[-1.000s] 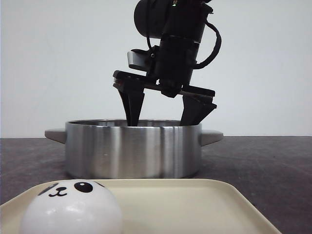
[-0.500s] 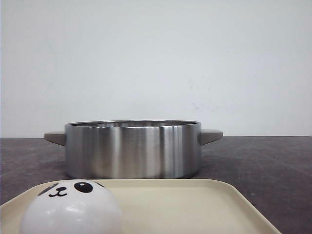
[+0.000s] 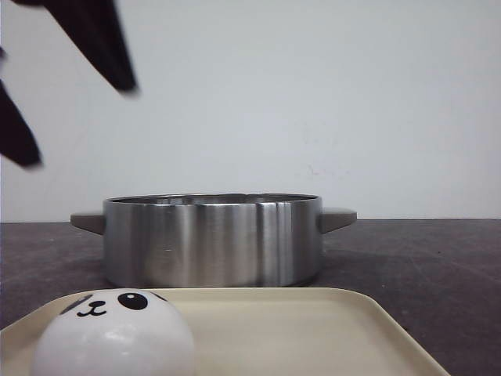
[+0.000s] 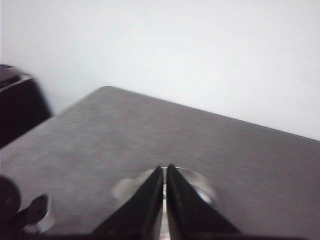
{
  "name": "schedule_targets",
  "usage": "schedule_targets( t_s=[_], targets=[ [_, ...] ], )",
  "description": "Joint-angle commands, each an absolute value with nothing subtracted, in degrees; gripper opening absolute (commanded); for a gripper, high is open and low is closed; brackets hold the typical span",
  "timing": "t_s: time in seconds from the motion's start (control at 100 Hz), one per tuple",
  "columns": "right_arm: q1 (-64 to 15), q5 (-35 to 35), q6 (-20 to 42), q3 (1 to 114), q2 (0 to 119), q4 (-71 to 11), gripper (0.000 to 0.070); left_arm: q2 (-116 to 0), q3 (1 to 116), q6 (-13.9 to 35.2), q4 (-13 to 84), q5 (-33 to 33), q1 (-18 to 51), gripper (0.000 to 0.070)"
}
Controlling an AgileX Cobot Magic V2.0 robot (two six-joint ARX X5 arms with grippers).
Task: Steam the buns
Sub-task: 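Lower the left gripper and grasp the last bun on the tray, then carry the bun into the pot and release it with the left gripper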
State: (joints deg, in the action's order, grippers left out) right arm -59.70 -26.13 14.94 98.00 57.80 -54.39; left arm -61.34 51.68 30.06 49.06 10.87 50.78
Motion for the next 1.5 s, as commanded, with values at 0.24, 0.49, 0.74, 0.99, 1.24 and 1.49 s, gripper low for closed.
schedule_targets(
  t_s=[0.24, 0.49, 0.74, 0.99, 1.24, 1.49],
  targets=[
    [-60.5, -27.2, 16.0, 98.7, 55.6, -55.8, 0.0002, -75.4, 52.4, 33.3, 45.3, 10.3, 54.8, 0.0523],
    [-60.5, -27.2, 15.7, 98.7, 55.6, -56.0, 0.0002, -83.0, 52.4, 34.8, 44.0, 10.3, 55.0, 0.0522],
    [-60.5, -27.2, 15.6, 98.7, 55.6, -57.2, 0.0002, -88.8, 52.4, 34.8, 44.0, 10.3, 55.1, 0.0512],
    [-60.5, -27.2, 15.6, 98.7, 55.6, -58.5, 0.0002, -89.3, 52.5, 33.5, 43.9, 9.9, 55.1, 0.001],
    [-60.5, -27.2, 15.6, 98.7, 55.7, -58.8, 0.0002, -79.2, 58.9, 32.1, 45.5, 10.1, 55.9, 0.001],
    [-60.5, -27.2, 15.7, 98.7, 56.0, -58.8, 0.0002, -75.9, 75.1, 25.8, 49.0, 5.4, 51.1, 0.001]
  ],
)
